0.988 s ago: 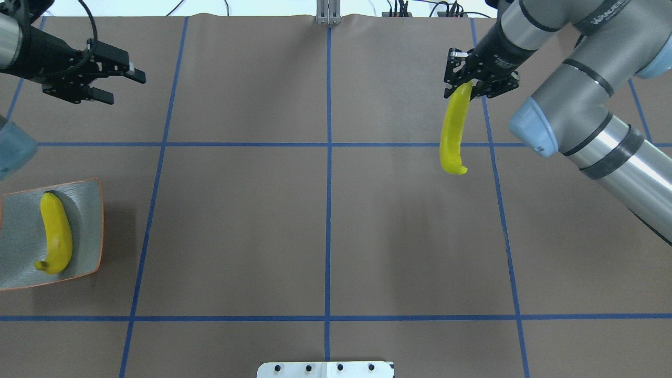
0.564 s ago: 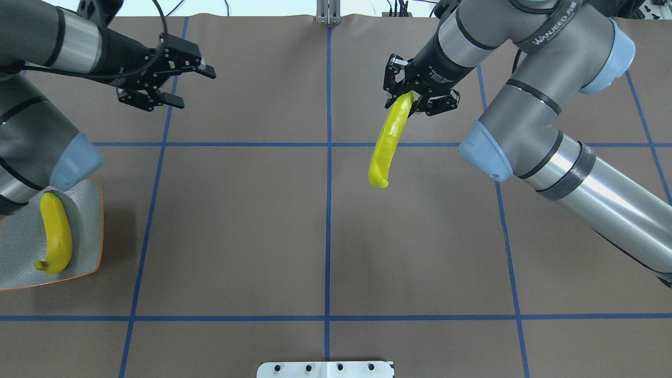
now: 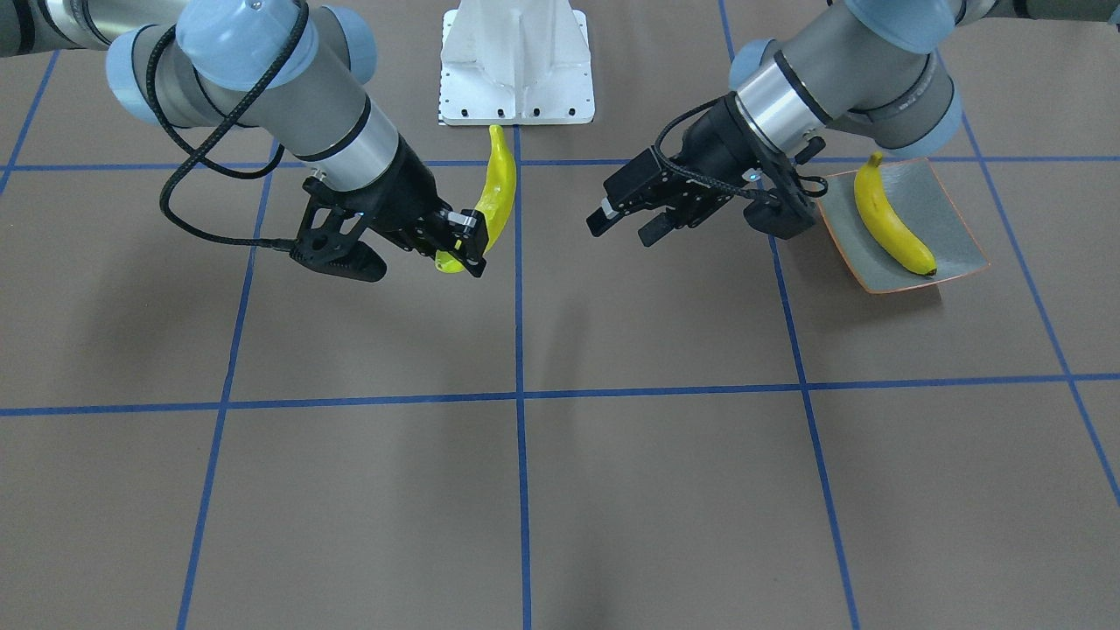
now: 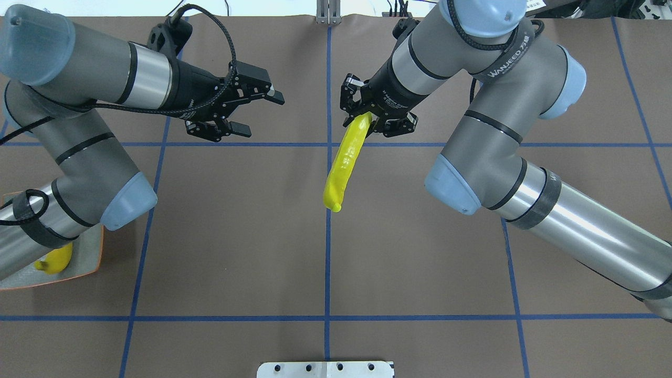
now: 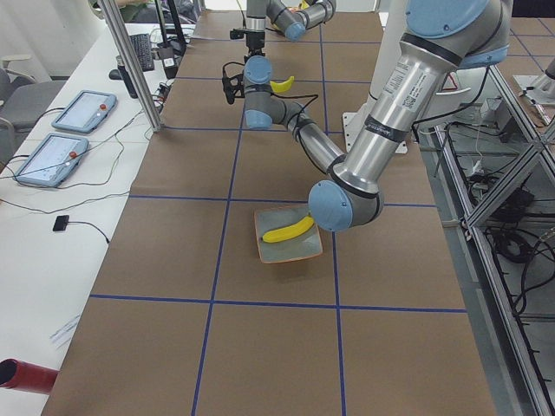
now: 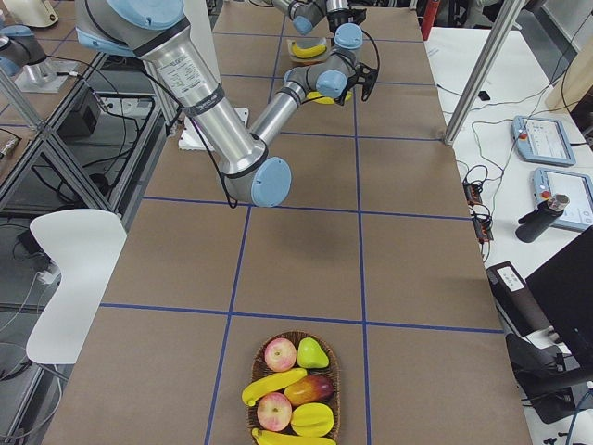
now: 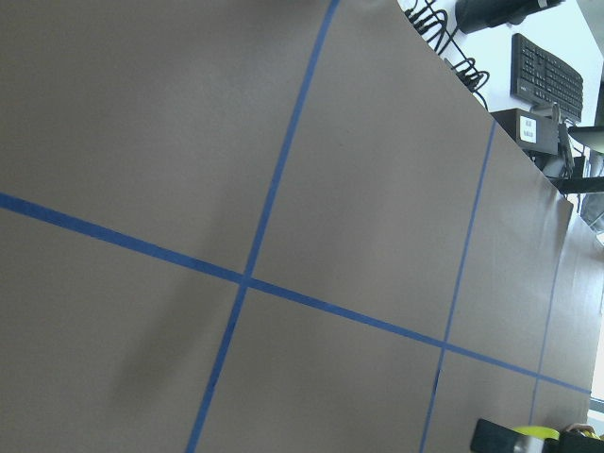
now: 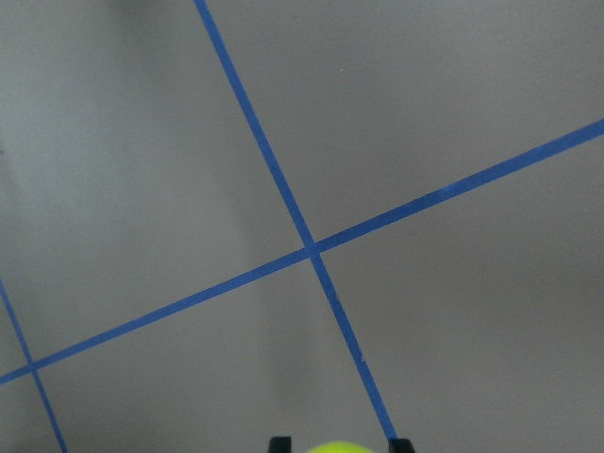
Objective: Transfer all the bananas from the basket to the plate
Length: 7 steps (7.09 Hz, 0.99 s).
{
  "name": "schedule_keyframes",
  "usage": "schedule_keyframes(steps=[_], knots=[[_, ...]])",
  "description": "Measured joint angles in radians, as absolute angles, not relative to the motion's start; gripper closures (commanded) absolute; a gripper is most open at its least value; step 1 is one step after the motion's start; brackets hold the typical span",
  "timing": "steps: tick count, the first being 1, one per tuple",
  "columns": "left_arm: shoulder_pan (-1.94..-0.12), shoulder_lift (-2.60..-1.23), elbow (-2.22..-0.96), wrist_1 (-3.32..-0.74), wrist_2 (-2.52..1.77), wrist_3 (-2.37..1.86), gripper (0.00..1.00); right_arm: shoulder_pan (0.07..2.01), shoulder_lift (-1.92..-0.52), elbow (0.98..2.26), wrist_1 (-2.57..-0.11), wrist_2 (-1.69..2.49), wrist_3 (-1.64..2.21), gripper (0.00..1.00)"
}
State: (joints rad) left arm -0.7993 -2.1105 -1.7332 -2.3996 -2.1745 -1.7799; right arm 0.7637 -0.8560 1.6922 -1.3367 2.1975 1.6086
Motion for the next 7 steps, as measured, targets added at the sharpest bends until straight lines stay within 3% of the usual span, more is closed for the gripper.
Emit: schedule_keyframes(steps=[7], knots=[[-0.645, -2.145, -1.721, -2.475, -2.179, -1.583, 0.00, 0.753, -0.846, 1.725, -1.315, 2.239, 1.605, 1.00]])
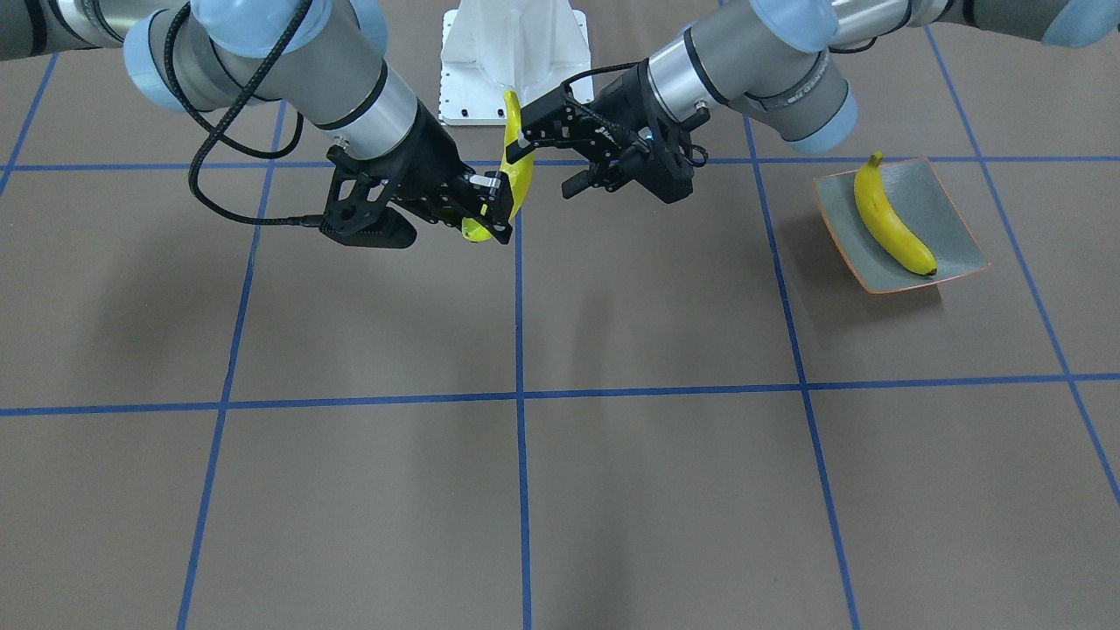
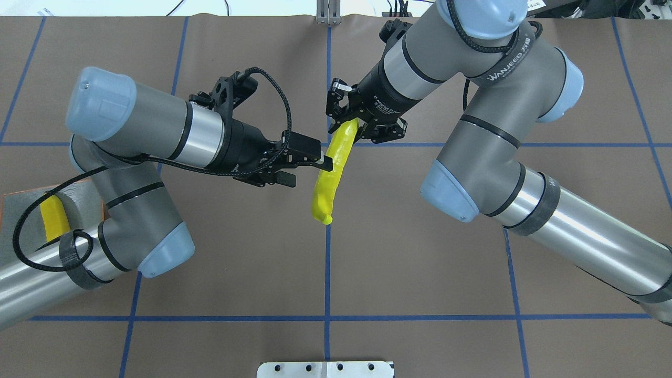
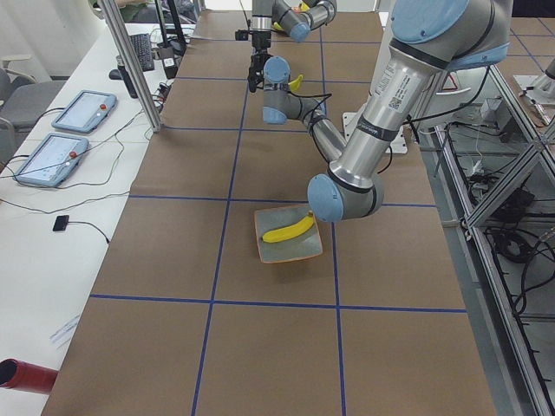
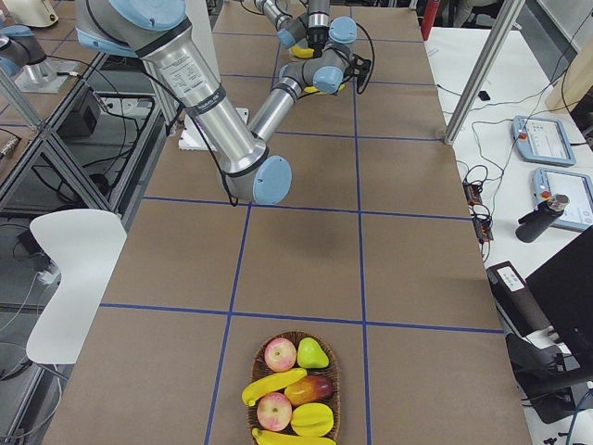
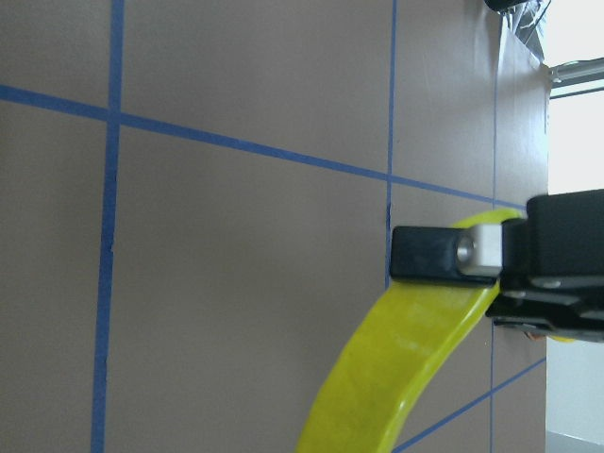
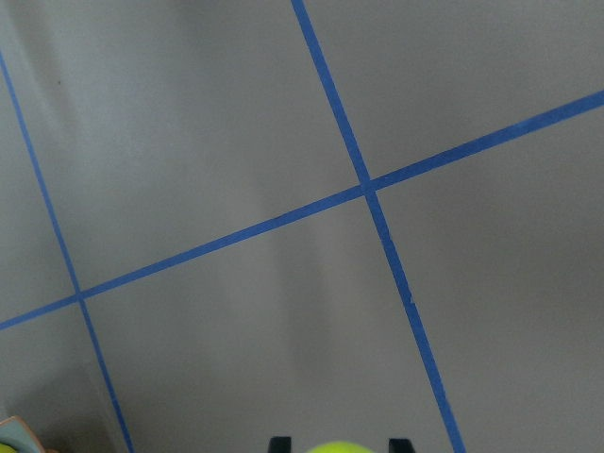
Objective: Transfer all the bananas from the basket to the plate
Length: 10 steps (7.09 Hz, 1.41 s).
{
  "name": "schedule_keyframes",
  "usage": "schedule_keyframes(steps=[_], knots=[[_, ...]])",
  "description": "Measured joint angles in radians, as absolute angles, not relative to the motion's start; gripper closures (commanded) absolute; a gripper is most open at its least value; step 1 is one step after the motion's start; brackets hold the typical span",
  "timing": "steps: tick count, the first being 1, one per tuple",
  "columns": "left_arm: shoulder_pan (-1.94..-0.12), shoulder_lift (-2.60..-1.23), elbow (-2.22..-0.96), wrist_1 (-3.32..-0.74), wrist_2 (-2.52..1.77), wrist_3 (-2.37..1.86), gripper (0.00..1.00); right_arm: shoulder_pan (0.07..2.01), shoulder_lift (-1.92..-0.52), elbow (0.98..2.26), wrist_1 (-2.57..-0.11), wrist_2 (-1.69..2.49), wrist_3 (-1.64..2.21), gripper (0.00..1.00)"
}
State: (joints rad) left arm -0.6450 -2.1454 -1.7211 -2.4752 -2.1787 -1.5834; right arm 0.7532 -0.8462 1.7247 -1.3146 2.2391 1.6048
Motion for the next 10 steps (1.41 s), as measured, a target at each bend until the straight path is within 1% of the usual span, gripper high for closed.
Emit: schedule_keyframes(steps=[1, 2, 4, 5, 6, 7, 8, 10], knots=[[-0.633, -2.154, -1.718, -2.475, -2.179, -1.577, 0.01, 0.753, -0.846, 1.729, -1.315, 2.247, 1.605, 1.00], [-0.625, -2.159, -1.715, -2.474, -2.179, -1.575, 0.07, 0.753, -0.846, 1.733, -1.315, 2.252, 1.605, 1.00], [-0.611, -2.164, -1.711, -2.474, -2.178, -1.574, 0.30, 0.753, -0.847, 1.736, -1.315, 2.261, 1.605, 1.00], [-0.606, -2.170, -1.707, -2.474, -2.179, -1.574, 0.46, 0.754, -0.848, 1.737, -1.315, 2.263, 1.605, 1.00], [-0.600, -2.175, -1.703, -2.475, -2.179, -1.574, 0.86, 0.754, -0.848, 1.739, -1.315, 2.264, 1.605, 1.00], [-0.596, -2.178, -1.702, -2.475, -2.179, -1.574, 1.00, 0.755, -0.848, 1.741, -1.315, 2.264, 1.605, 1.00], [-0.595, -2.178, -1.702, -2.475, -2.179, -1.574, 1.00, 0.755, -0.849, 1.743, -1.314, 2.264, 1.605, 0.01], [-0.595, -2.177, -1.707, -2.467, -2.181, -1.582, 1.00, 0.755, -0.850, 1.745, -1.312, 2.267, 1.607, 0.00]])
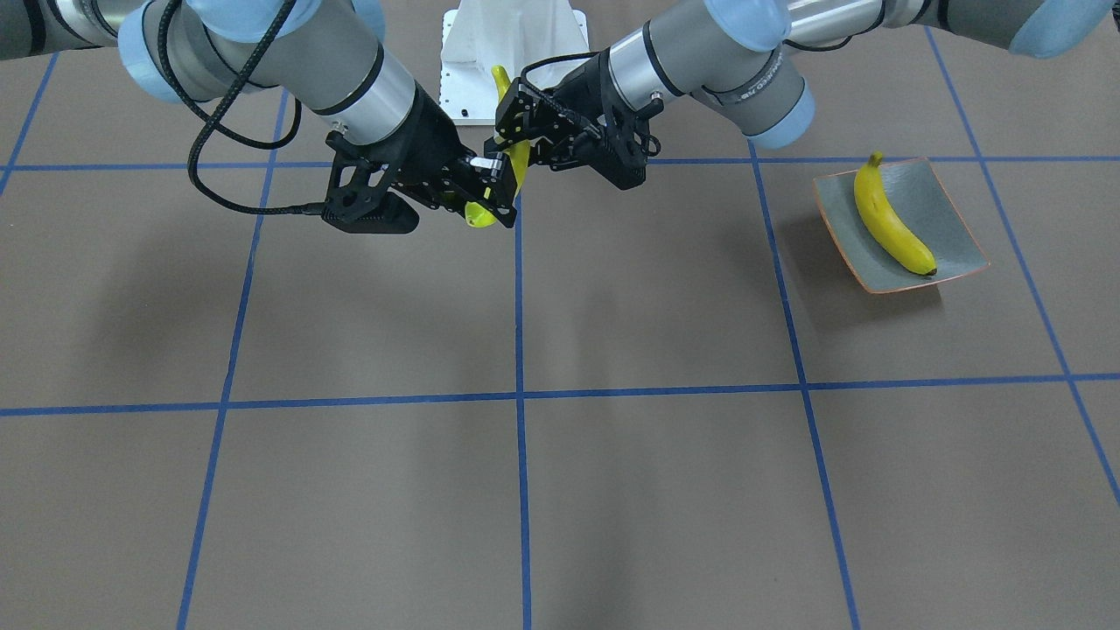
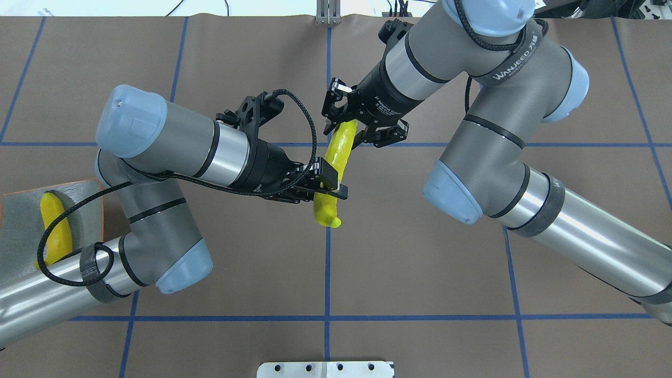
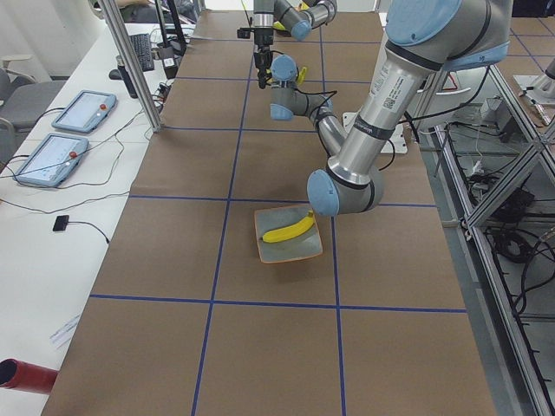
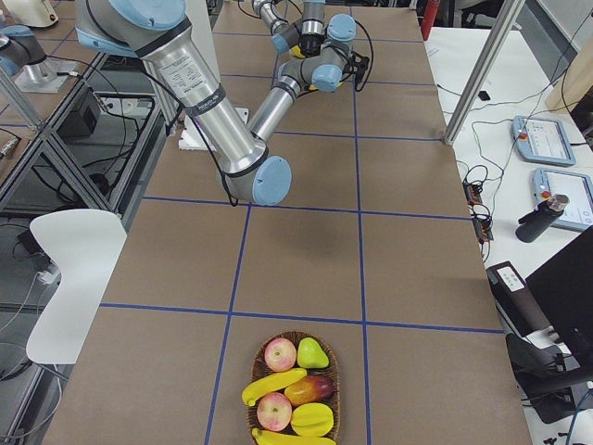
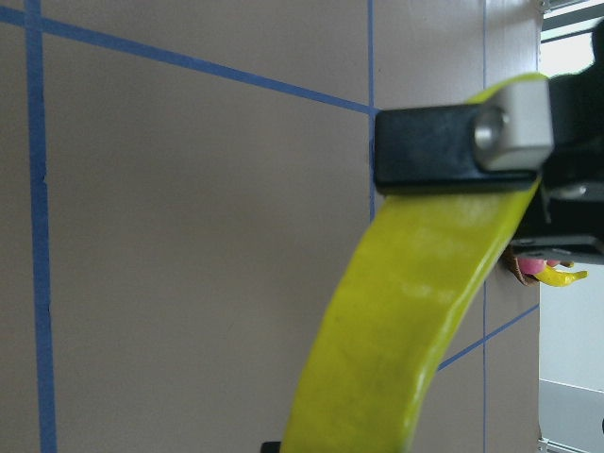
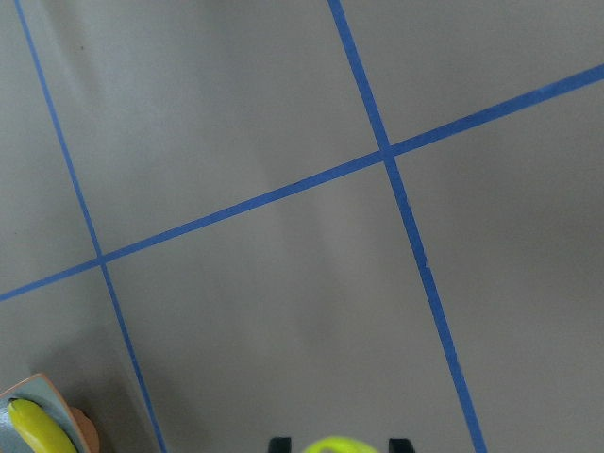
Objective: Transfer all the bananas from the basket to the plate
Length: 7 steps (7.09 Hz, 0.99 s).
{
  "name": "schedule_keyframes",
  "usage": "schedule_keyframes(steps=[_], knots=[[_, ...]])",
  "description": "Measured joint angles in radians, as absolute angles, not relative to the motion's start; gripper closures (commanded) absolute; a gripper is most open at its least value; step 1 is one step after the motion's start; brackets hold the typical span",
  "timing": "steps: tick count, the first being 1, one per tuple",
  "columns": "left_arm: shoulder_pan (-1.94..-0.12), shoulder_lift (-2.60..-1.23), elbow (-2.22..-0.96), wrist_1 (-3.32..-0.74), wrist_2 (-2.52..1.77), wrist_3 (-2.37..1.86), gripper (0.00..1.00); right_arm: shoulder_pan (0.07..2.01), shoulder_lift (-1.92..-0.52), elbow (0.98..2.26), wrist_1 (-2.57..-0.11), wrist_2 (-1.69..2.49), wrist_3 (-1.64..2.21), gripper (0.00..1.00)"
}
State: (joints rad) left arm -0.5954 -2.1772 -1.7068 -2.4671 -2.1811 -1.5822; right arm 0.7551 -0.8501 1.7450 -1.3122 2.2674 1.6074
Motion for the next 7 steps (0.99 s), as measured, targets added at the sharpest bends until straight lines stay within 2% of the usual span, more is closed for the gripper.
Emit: schedule_keyframes(steps=[5, 7], knots=[[-0.605, -2.135, -1.718, -2.438, -2.180, -1.636, 1.00, 0.831, -0.879, 1.748, -1.245, 2.359, 1.614, 0.00], [-0.634, -1.972, -1.802, -2.431, -2.158, -1.706, 1.00, 0.881, -0.922, 1.749, -1.242, 2.376, 1.603, 0.00]])
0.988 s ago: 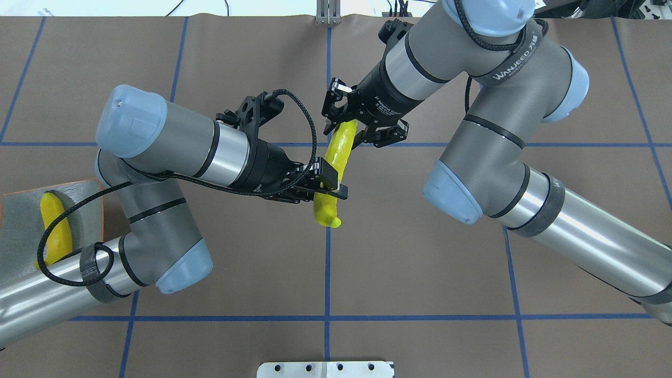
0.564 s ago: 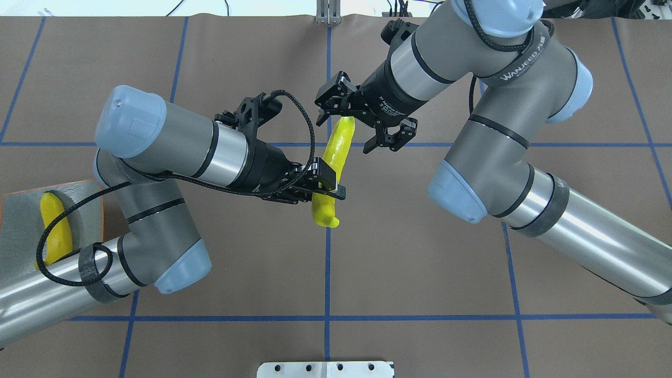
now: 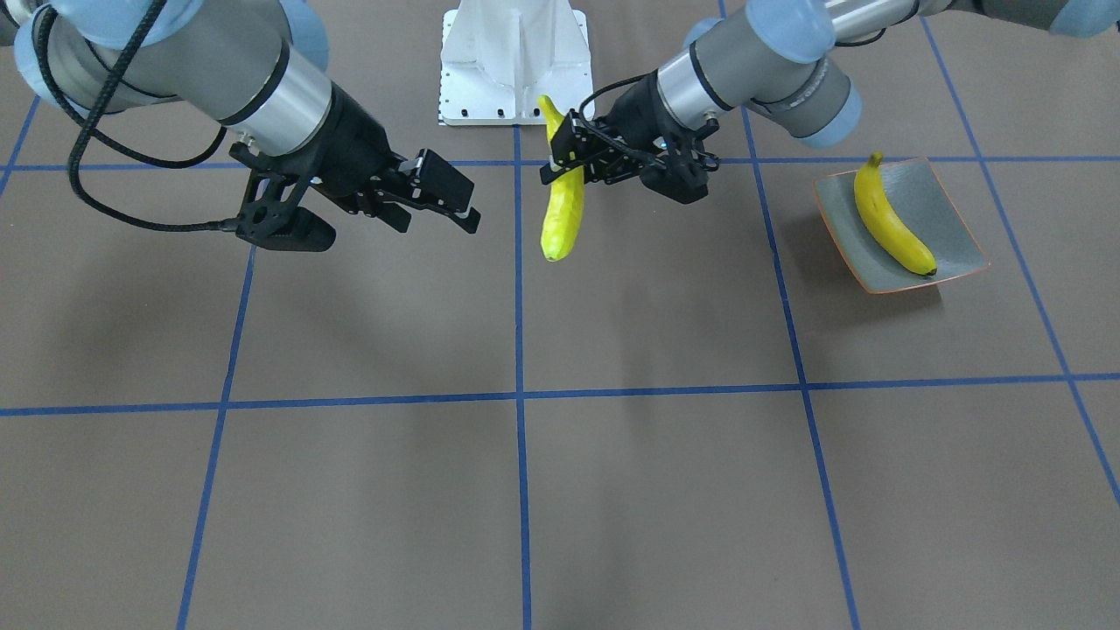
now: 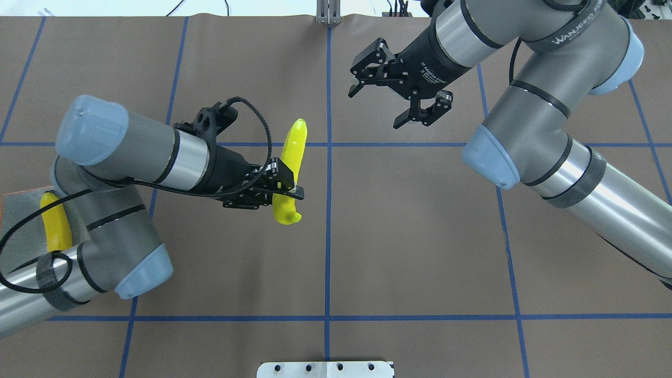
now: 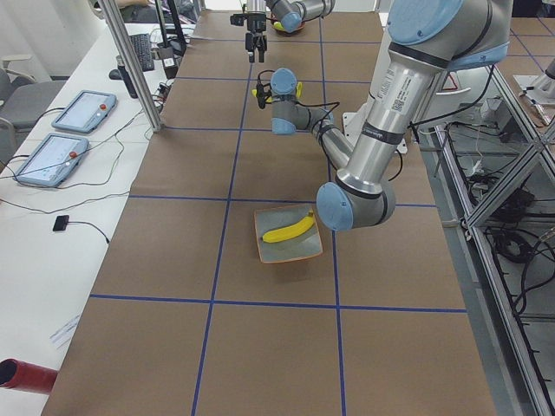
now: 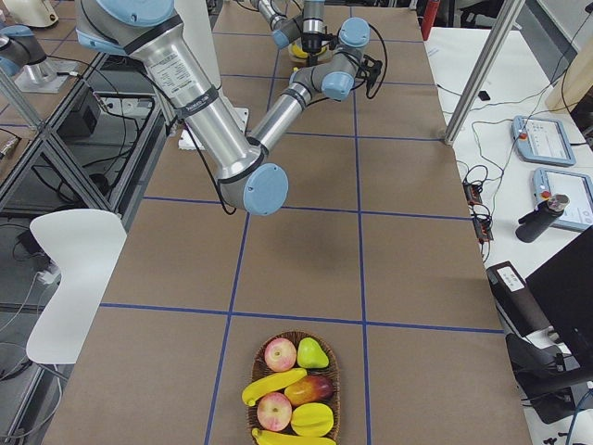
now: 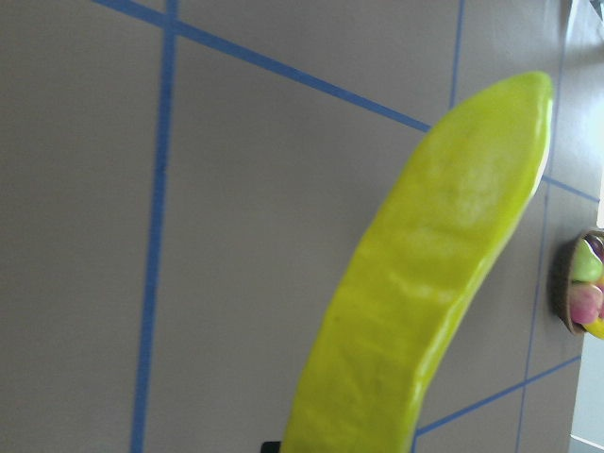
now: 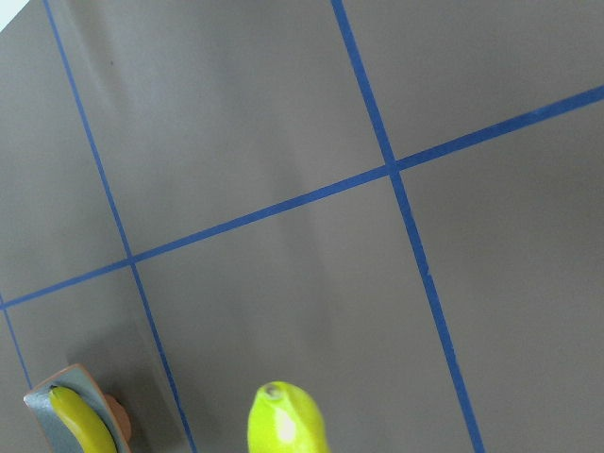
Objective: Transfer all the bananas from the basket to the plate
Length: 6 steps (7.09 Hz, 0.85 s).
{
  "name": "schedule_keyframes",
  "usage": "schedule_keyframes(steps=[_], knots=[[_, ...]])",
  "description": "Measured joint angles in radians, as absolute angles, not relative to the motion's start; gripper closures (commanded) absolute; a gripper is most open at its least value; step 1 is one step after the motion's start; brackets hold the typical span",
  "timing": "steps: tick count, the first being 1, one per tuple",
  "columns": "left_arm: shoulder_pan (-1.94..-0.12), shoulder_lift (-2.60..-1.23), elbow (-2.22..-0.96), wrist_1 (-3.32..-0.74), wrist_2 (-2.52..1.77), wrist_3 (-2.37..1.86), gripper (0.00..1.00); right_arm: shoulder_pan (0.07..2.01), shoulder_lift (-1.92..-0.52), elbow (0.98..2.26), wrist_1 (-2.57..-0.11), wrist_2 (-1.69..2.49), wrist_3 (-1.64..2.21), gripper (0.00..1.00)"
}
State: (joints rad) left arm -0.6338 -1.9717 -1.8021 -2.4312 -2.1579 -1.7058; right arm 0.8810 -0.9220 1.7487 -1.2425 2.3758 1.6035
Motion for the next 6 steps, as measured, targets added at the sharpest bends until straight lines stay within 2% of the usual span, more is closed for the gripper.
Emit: schedule_keyframes(steps=[2, 6], knots=[[-0.658, -1.729, -1.926, -2.436, -2.089, -1.733, 1.00, 0.899, -0.960, 1.746, -1.243, 2.349, 1.587, 0.00], [-0.688, -1.507, -1.967, -2.440, -2.001, -1.898, 1.00, 0.903, -0.995, 1.737, -1.243, 2.308, 1.533, 0.00]])
